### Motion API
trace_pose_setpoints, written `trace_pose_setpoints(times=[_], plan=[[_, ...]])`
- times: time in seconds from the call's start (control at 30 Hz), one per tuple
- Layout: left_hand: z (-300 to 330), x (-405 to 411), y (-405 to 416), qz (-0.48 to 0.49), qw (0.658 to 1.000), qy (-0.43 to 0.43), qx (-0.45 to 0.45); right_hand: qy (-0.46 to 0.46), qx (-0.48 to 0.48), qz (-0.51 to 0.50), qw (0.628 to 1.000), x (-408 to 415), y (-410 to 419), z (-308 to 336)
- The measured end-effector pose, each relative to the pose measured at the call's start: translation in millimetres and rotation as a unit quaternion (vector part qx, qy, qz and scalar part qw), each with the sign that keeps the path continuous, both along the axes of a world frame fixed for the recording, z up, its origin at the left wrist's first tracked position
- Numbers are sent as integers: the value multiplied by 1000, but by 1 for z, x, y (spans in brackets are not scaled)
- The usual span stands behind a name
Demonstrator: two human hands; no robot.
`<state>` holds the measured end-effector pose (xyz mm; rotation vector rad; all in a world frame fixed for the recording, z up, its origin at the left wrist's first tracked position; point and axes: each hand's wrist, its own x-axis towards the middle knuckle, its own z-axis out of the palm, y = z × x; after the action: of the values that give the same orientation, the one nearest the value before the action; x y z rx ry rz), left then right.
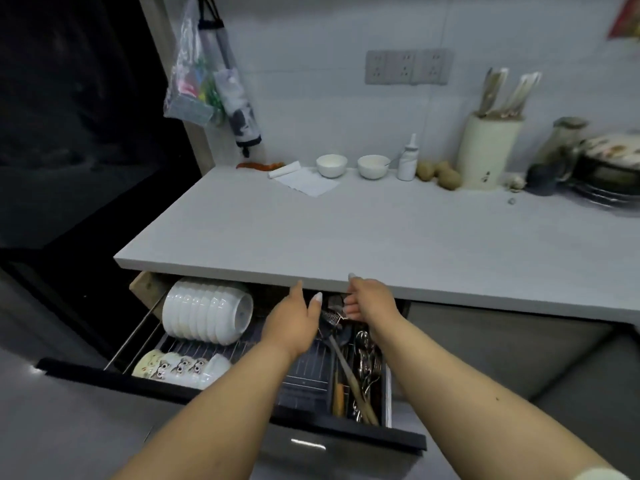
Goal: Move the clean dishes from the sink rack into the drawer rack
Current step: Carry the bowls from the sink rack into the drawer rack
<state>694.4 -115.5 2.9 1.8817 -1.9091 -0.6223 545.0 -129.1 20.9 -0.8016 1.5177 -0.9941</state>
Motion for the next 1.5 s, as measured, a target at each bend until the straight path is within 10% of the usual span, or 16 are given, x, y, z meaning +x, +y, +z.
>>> trace_pose_setpoints(times=[0.87, 1.5], plan=[[29, -466, 35, -371, 929, 1, 18, 18, -26, -421, 907, -468, 159, 11], [-46, -660, 131, -646, 719, -256, -8, 156, 133, -627, 752, -665, 335, -51]])
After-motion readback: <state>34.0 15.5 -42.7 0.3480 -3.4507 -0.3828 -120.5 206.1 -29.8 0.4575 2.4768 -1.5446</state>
